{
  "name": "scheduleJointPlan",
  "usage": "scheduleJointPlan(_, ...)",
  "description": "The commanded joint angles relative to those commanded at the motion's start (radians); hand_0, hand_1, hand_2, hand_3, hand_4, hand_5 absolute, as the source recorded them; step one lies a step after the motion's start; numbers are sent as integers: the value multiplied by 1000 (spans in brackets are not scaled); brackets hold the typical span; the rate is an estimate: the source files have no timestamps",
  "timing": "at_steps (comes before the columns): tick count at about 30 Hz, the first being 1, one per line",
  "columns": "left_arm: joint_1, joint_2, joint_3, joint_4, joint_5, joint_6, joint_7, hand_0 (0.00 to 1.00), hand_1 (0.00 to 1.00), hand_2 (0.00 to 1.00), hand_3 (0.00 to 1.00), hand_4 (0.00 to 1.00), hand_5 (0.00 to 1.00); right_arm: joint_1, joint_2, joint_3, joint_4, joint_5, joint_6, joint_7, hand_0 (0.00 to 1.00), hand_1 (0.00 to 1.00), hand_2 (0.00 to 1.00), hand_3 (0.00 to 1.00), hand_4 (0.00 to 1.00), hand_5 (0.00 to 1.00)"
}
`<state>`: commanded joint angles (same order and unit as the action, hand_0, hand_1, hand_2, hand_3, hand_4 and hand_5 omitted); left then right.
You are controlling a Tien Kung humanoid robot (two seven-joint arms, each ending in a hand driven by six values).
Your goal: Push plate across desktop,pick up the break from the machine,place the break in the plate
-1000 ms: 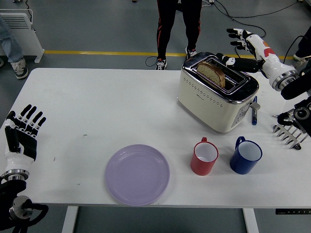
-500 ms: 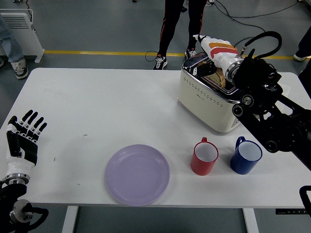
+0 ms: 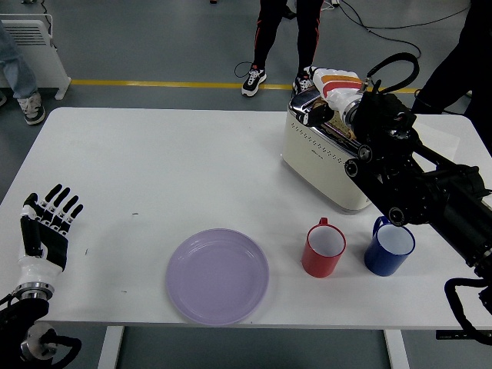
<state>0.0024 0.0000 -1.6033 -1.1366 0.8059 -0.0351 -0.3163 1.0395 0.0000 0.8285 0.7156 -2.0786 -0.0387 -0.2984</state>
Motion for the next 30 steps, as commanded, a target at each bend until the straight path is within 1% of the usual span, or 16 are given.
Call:
scheduleJointPlan(4, 0, 0, -2, 0, -1, 0, 0, 777, 775, 803, 732, 564, 998, 18, 0, -5, -49, -26, -10, 0, 768, 754, 744, 848, 815, 284)
scheduleJointPlan(5, 1, 0, -2, 1, -1, 0, 0, 776, 774, 802, 730, 562, 998, 21, 0, -6, -59, -31, -10, -1, 618, 667, 649, 800, 770, 243)
scheduleJointPlan(10, 1, 0, -3, 1, -1, 1, 0, 776, 774, 802, 730, 562, 998, 30, 0, -17, -110, -10, 4, -2, 618, 667, 649, 800, 770, 243)
scheduleJointPlan(11, 1, 0, -3, 1, -1, 1, 1, 776, 774, 802, 730, 562, 998, 31, 0, -19, -118, 0, 6, -1, 579, 642, 620, 780, 759, 241)
scheduleJointPlan(16, 0, 0, -5, 3, 0, 2, -1, 776, 774, 802, 730, 562, 998, 31, 0, -41, -135, 51, 6, 5, 579, 642, 620, 780, 759, 241)
scheduleJointPlan(17, 1, 0, -3, 1, 0, 3, -3, 776, 772, 802, 729, 562, 998, 30, 0, -51, -137, 72, -16, 2, 506, 583, 557, 681, 619, 165)
scheduleJointPlan(19, 0, 0, -2, 0, 1, 4, -5, 776, 772, 802, 729, 562, 998, 31, 0, -60, -143, 89, -41, 6, 506, 583, 557, 681, 619, 165)
scheduleJointPlan(22, -2, 0, 1, -1, 1, 5, -5, 776, 772, 802, 729, 562, 998, 36, 0, -71, -151, 91, -53, 12, 506, 583, 557, 681, 619, 165)
scheduleJointPlan(23, -3, 0, 2, 0, 1, 5, -5, 775, 770, 801, 728, 562, 998, 38, 0, -77, -155, 92, -60, 17, 442, 504, 487, 561, 562, 148)
scheduleJointPlan(26, -4, 0, 2, 1, 1, 5, -5, 775, 770, 801, 728, 562, 998, 39, 0, -87, -164, 88, -73, 29, 442, 504, 487, 561, 562, 148)
scheduleJointPlan(28, -5, 0, 1, 1, 1, 5, -6, 775, 770, 801, 728, 562, 998, 40, 0, -94, -170, 90, -61, 31, 442, 504, 487, 561, 562, 148)
scheduleJointPlan(29, -5, 0, 0, 1, 1, 5, -6, 775, 770, 801, 729, 562, 998, 40, 0, -98, -174, 94, -54, 32, 397, 465, 471, 517, 489, 120)
scheduleJointPlan(30, -5, 0, -1, 1, 2, 6, -6, 775, 770, 801, 729, 562, 998, 39, 0, -102, -178, 98, -48, 32, 397, 465, 471, 517, 489, 120)
